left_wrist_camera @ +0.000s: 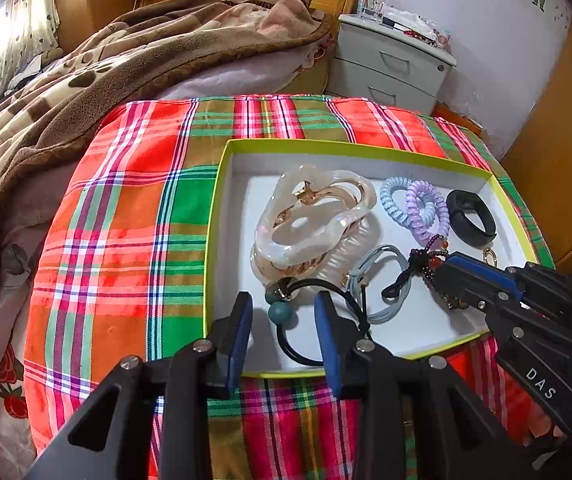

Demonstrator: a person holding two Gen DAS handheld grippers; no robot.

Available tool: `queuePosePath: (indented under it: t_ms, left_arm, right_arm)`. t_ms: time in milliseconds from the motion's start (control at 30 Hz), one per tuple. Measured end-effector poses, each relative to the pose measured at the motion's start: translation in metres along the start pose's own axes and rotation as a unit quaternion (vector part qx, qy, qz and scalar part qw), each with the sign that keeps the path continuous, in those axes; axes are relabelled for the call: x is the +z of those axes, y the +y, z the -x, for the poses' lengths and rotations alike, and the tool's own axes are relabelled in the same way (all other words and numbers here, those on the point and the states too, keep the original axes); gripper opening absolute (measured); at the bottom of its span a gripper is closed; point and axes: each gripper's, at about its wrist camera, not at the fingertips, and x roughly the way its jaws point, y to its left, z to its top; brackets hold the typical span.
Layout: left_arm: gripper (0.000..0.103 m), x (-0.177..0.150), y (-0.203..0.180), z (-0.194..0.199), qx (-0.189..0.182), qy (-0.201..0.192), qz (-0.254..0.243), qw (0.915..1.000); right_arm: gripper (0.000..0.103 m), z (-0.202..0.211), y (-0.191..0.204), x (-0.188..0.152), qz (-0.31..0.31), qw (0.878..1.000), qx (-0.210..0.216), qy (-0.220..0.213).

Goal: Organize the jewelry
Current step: 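Open both tools to release the hair tie and bracelet in the box, then withdraw both tools toward the pink rhinestone clip and gold chain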

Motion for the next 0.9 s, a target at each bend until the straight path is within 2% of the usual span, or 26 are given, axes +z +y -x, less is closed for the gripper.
queuePosePath:
  t_ms: [167, 600, 667, 733, 900]
  left_arm:
    - [0.039, -0.001, -0.001, 0.003, -0.004, -0.002, 0.003, 1.0000]
    - [0.041, -0.011, -0.009, 0.035, -0.008, -0.027, -0.002, 0.9996]
    - [0.041, -0.014, -0.011, 0.042, -0.011, -0.033, -0.003, 0.9994]
    - [0.044, -0.018, -0.013, 0.049, -0.015, -0.038, -0.003, 0.9992]
    - [0.048, -0.031, -0.015, 0.063, -0.025, -0.045, -0.002, 0.9987]
  right_arm:
    - [0.010, 0.004, -0.001, 0.000, -0.002, 1.000, -0.006, -0.006]
    - [0.015, 0.034, 0.004, -0.008, -0.010, 0.999, -0.021, -0.031]
    - [0.019, 0.040, 0.004, -0.010, -0.015, 0.999, -0.021, -0.036]
    - [0.038, 0.048, 0.005, -0.013, -0.019, 0.999, -0.021, -0.042]
    - [0.041, 0.067, 0.007, -0.025, -0.026, 0.998, -0.022, -0.057]
